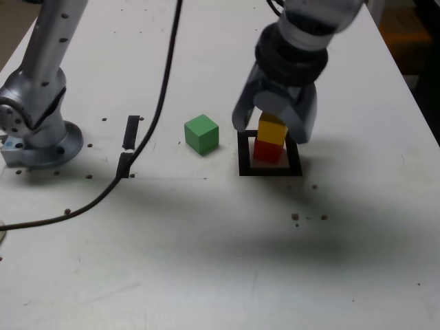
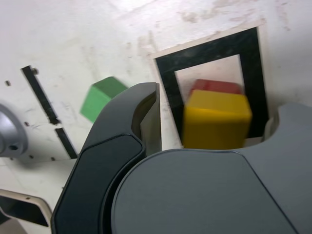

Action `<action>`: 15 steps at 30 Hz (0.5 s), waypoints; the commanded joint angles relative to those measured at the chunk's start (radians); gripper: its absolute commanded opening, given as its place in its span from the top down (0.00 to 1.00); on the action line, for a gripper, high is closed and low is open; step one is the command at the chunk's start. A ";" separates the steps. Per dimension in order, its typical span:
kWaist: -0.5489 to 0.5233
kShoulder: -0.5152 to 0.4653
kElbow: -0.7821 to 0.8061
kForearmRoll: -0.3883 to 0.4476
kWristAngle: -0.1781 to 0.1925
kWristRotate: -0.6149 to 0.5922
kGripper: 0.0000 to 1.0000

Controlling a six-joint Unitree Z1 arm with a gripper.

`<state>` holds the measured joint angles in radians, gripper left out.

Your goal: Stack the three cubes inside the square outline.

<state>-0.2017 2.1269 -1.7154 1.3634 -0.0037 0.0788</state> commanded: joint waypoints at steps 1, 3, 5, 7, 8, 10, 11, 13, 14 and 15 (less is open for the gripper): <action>-0.002 -0.107 0.049 -0.003 0.000 -0.008 0.00; -0.001 -0.178 0.096 -0.005 -0.001 -0.019 0.00; 0.003 -0.237 0.141 -0.004 -0.005 -0.037 0.00; 0.007 -0.272 0.174 0.003 -0.008 -0.060 0.00; 0.012 -0.292 0.197 0.014 -0.011 -0.083 0.00; 0.019 -0.317 0.226 0.036 -0.011 -0.123 0.00; 0.022 -0.330 0.240 0.045 -0.011 -0.145 0.00; 0.032 -0.373 0.279 0.057 -0.011 -0.211 0.00; 0.037 -0.390 0.297 0.053 -0.015 -0.231 0.00; 0.044 -0.406 0.320 0.042 -0.024 -0.248 0.00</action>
<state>-0.1682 1.7515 -1.4220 1.4192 -0.0158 -0.1497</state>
